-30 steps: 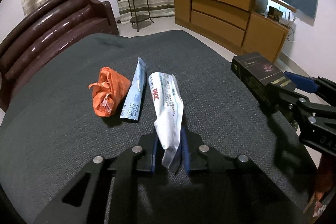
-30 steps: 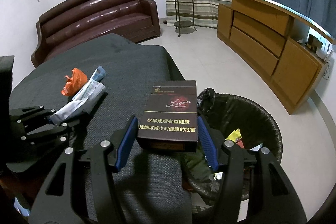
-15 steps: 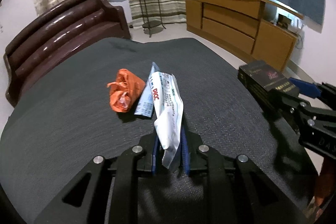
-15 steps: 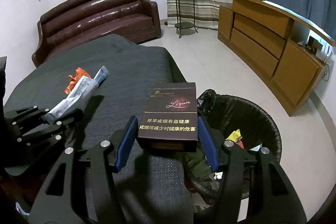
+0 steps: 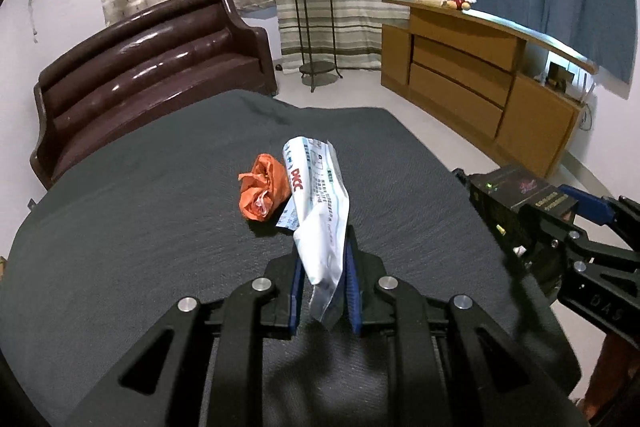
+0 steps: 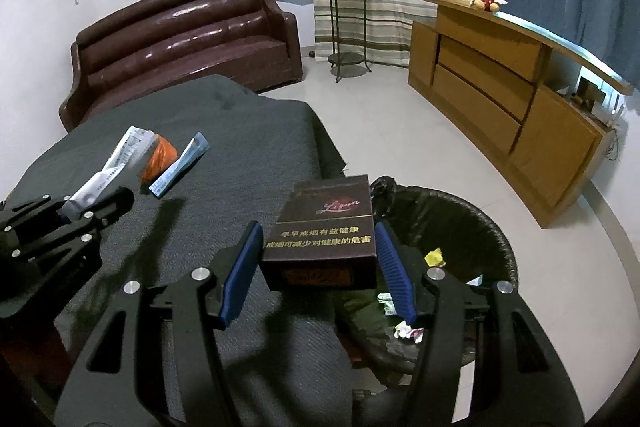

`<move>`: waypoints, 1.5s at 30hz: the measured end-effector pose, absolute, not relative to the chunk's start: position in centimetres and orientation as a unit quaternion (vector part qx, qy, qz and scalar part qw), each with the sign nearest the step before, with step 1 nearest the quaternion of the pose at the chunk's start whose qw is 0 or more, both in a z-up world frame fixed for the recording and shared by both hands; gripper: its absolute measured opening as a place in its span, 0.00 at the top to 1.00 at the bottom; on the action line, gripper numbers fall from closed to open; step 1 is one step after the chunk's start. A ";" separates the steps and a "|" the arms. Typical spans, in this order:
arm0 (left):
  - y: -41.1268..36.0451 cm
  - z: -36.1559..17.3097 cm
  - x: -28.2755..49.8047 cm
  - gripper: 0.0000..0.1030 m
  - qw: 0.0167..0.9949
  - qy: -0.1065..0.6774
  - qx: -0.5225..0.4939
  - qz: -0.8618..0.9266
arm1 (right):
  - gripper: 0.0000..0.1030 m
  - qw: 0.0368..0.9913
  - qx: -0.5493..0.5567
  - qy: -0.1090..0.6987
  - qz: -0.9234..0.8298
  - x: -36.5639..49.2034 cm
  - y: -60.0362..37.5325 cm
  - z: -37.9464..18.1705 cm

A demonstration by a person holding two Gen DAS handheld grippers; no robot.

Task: Collect trash
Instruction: 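Carry the tube and box over the bin and open both tools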

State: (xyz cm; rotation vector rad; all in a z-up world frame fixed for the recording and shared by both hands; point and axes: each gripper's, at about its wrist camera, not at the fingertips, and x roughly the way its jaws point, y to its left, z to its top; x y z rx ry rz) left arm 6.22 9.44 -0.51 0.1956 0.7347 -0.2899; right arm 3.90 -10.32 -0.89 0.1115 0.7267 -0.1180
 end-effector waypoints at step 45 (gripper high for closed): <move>-3.9 -2.3 8.0 0.59 0.905 0.359 0.121 -0.193 | 0.43 0.927 0.074 0.329 -0.164 1.7 -21.3 -2.2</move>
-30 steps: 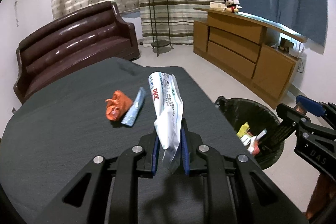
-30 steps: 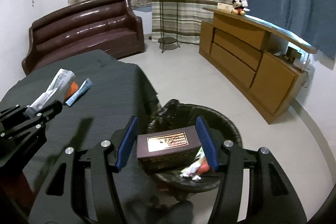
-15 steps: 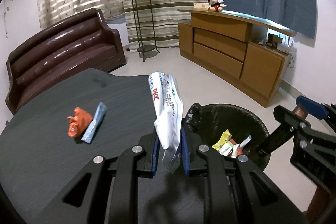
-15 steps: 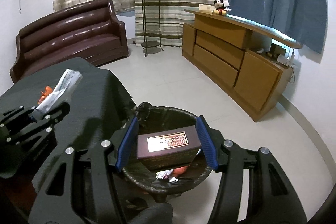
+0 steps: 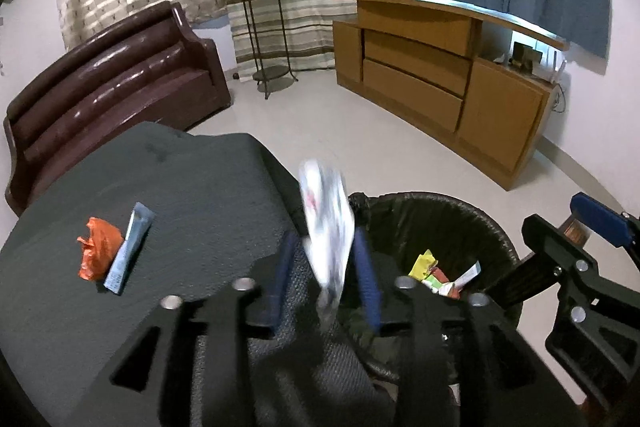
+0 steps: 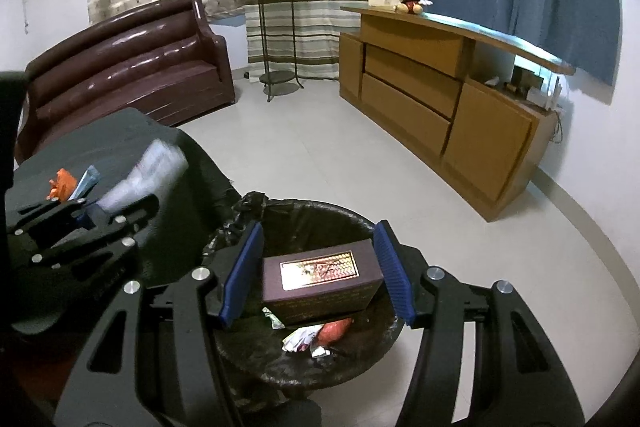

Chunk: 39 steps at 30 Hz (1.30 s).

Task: Collect trash
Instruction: 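Carry the tube and box over the bin and open both tools, then move both open tools back to the table toward the orange bag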

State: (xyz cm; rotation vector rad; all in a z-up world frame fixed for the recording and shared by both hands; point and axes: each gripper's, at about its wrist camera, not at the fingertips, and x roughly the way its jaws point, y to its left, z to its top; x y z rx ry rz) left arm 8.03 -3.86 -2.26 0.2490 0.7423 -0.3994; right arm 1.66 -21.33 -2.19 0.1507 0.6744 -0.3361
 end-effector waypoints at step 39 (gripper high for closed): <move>18.2 0.5 9.5 0.36 0.936 0.346 0.056 0.021 | 0.47 0.929 0.060 0.365 -0.014 10.3 -4.4 -0.7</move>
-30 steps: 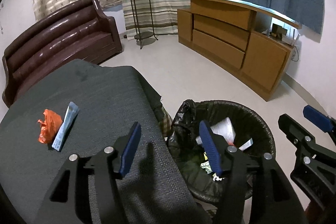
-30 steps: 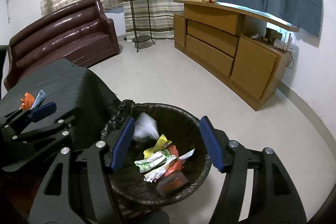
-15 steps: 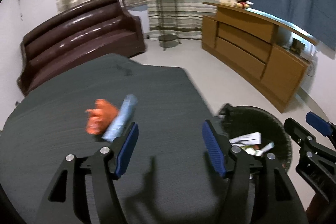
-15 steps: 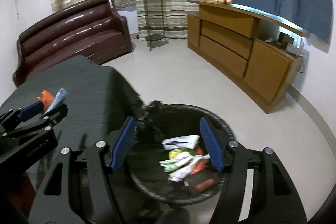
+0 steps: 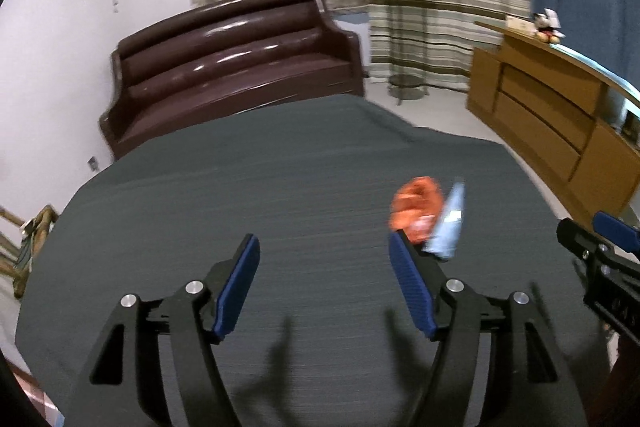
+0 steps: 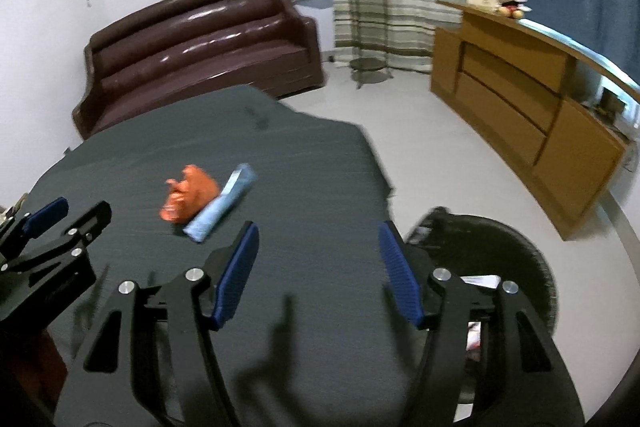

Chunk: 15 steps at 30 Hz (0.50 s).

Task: Collect trash
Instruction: 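Move both open tools back to the table toward the orange bag, then grasp the blue-white packet with the right tool while the left tool grasps the orange bag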

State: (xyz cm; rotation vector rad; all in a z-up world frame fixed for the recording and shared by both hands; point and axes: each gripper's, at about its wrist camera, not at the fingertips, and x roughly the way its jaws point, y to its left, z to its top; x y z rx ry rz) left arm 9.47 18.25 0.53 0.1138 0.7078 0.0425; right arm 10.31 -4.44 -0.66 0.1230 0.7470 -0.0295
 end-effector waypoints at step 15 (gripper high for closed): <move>25.8 -0.5 9.9 0.36 0.928 0.363 0.016 0.081 | 0.49 0.903 0.044 0.427 0.001 15.2 2.6 -3.0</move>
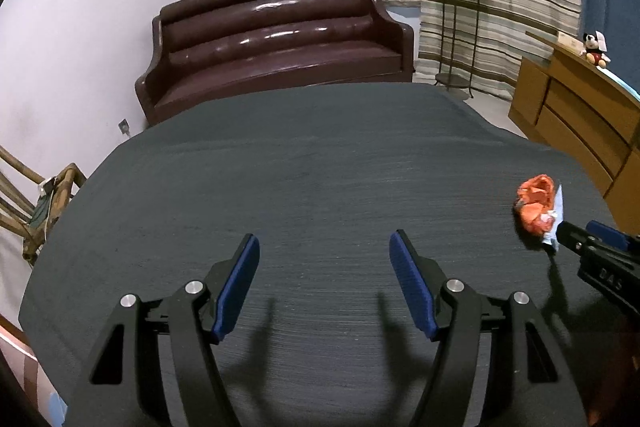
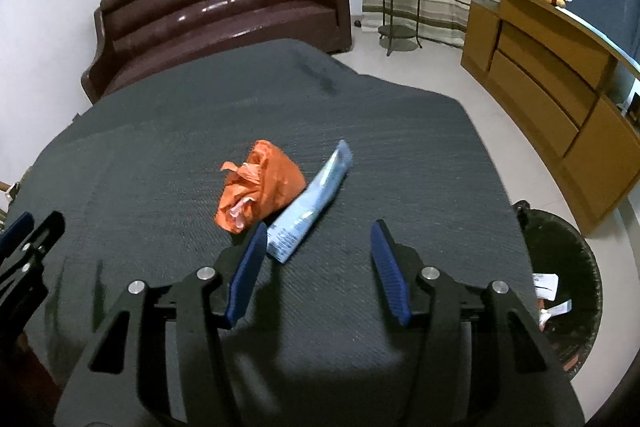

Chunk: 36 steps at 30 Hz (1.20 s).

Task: Collect trash
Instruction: 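Grasp the blue-white packet with the right tool while the left tool grasps the orange bag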

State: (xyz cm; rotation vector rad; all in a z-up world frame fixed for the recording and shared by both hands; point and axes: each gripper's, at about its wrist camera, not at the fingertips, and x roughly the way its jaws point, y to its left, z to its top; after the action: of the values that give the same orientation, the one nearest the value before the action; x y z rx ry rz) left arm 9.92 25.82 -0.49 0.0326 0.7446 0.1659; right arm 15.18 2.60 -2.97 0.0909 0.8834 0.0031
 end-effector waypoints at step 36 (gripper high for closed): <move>21.7 -1.2 11.8 0.32 0.926 0.378 0.017 -0.006 | 0.84 0.902 0.017 0.430 -0.022 17.3 -1.5 -3.4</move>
State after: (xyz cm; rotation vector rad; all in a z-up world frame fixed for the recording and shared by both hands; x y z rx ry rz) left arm 11.84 21.69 -1.18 0.0346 0.7750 -0.0121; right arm 17.31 -1.54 -3.42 0.0353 0.8896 -0.0447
